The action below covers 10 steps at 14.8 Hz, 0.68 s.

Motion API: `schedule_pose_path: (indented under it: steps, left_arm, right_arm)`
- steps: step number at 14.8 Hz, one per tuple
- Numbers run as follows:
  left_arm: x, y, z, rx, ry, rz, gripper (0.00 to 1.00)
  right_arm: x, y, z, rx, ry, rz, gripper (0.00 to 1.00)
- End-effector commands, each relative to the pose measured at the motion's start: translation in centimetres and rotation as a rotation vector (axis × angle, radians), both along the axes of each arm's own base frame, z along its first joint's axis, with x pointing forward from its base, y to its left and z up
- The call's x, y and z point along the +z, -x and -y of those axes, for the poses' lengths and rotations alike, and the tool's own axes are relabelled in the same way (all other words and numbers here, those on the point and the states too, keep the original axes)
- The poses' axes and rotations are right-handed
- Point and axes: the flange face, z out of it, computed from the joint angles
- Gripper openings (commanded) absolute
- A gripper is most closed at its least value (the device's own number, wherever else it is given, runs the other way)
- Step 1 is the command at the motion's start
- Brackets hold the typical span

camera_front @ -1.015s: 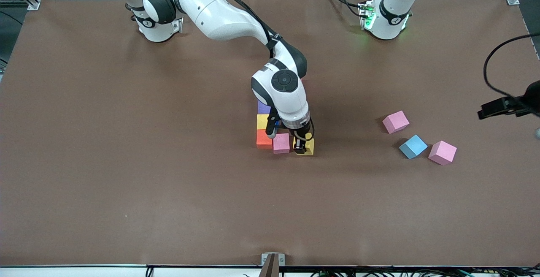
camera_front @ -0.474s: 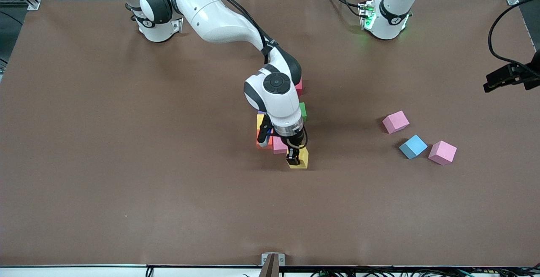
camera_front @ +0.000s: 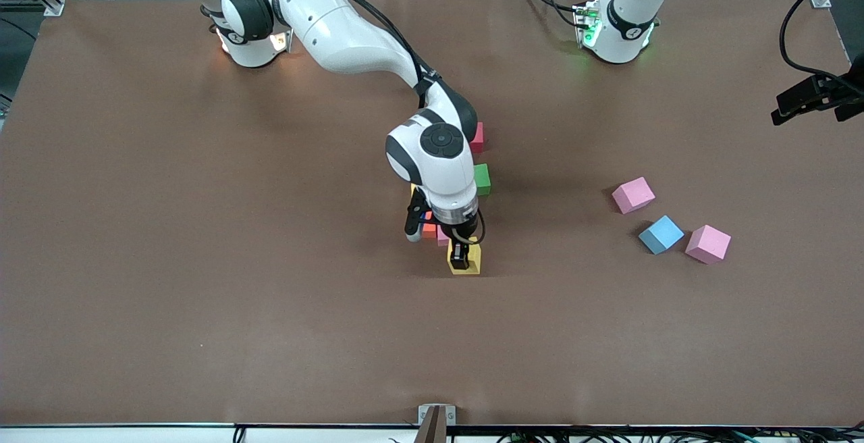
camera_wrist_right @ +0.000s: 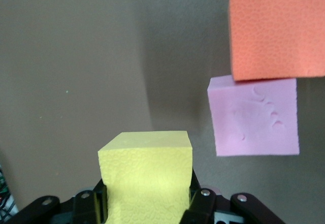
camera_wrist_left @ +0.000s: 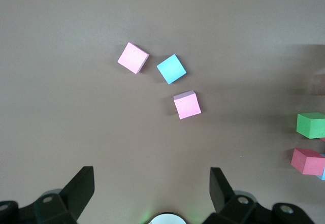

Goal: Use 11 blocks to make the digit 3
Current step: 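Lower the yellow cube beside the pink cube with the right gripper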

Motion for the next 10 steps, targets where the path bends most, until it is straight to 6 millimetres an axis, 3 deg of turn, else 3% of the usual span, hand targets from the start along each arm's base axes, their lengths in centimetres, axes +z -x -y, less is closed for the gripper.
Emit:
schedule_pose_path:
  steps: [1,10]
  left_arm:
    - [0.18,0.81,-0.47,-0.005,0.025,0.019,1.00]
    - [0.83,-0.08,-0.52,0.001,0.047,0.066,1.00]
  right_arm:
    - [-0.56,0.12,0.11,0.040,0.033,-0.029,0.00]
    - [-1.10,0.57,0.23,0.046,0.066,-0.066,0.00]
